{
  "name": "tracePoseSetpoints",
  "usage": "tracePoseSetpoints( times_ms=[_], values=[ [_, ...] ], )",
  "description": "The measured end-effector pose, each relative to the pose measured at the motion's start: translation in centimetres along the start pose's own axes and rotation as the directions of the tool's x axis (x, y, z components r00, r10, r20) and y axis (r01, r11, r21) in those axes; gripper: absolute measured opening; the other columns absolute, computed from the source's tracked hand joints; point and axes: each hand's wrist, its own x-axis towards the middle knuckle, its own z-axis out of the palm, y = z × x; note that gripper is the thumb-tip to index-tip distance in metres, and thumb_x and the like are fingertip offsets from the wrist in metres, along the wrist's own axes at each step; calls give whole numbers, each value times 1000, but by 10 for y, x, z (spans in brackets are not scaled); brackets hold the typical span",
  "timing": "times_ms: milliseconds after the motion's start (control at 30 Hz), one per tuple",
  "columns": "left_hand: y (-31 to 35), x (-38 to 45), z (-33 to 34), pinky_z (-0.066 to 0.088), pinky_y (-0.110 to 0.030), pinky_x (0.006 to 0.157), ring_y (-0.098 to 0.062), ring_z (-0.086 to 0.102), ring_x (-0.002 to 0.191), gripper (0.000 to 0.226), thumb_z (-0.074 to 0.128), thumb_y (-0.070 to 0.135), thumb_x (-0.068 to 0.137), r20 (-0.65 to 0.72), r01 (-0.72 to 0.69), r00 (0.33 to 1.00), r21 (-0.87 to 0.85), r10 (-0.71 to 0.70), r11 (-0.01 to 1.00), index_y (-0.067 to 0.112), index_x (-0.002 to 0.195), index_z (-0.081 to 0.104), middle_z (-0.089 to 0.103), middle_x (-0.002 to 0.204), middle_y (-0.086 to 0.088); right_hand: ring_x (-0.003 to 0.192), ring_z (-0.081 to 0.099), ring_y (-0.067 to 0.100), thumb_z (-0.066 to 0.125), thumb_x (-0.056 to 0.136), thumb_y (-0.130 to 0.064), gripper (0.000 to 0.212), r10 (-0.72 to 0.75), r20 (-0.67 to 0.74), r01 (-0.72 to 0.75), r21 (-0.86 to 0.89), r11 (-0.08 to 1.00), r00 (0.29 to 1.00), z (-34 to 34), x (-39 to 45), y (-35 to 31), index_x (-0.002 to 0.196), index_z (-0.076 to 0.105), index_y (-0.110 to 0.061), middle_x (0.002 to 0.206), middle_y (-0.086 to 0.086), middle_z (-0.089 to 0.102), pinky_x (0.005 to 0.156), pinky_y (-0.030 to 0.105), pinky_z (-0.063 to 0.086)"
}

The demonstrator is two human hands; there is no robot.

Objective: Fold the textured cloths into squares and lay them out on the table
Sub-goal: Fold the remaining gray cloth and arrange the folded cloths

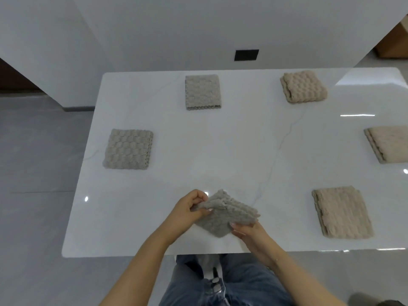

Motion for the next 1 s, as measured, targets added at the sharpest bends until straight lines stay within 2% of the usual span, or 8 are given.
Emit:
tracePoseSetpoints(
  times_ms=[133,233,367,467,667,767,867,1000],
  values=[
    [-3,-10,5,55,-30,83,-17,65,99,25,69,19,85,-181,33,980,-249,-80,968,16,107,60,69,109,-3,111,63,23,70,80,-18,45,-10,-52,13,65,998,999,5,2,-14,122,58,-4,118,11,68,87,26,53],
    [-18,-13,5,55,-26,80,-16,66,100,28,68,21,86,-270,51,950,-368,-159,928,15,113,60,68,111,-2,105,67,21,70,81,-14,37,-18,-106,16,-21,1000,994,11,6,-19,117,63,-9,112,8,71,83,27,55],
    [-52,-9,5,55,-33,83,-22,66,100,24,65,15,88,-310,94,918,-432,-246,897,11,111,59,67,111,-8,98,68,22,74,80,-14,38,1,-194,-27,-133,991,981,20,16,-6,115,61,-9,108,10,71,74,27,57],
    [-73,0,7,54,-29,79,-22,63,101,32,66,10,87,-353,113,893,-427,-280,897,12,117,56,64,113,-7,99,66,24,74,80,-11,39,-1,-236,-47,-197,979,972,19,28,8,114,56,-11,110,11,67,79,33,58],
    [-94,14,11,48,-12,68,-5,57,92,37,69,8,85,-452,102,869,-235,-201,967,14,117,54,60,107,3,94,60,17,71,81,-6,39,-37,-293,-67,-338,939,955,12,42,22,114,53,-14,108,5,61,69,22,52],
    [-97,15,12,48,-13,69,-4,57,91,34,69,11,85,-476,94,861,-197,-179,976,14,116,55,59,104,5,92,60,17,71,83,-11,35,-50,-308,-66,-356,932,950,9,45,25,113,53,-16,104,3,60,70,23,52],
    [-100,17,10,48,-17,77,-11,59,95,30,68,17,86,-495,100,848,-201,-189,975,14,114,57,62,107,-1,87,62,19,65,89,-25,21,-87,-335,-72,-436,897,938,7,46,28,104,59,-13,98,6,64,70,24,53],
    [-100,19,7,49,-19,78,-14,59,96,28,67,19,87,-504,106,842,-192,-191,976,15,113,56,62,108,-3,74,58,18,57,92,-32,29,-136,-357,-72,-514,855,924,8,49,33,87,64,-4,79,7,64,65,24,49]
  ],
)
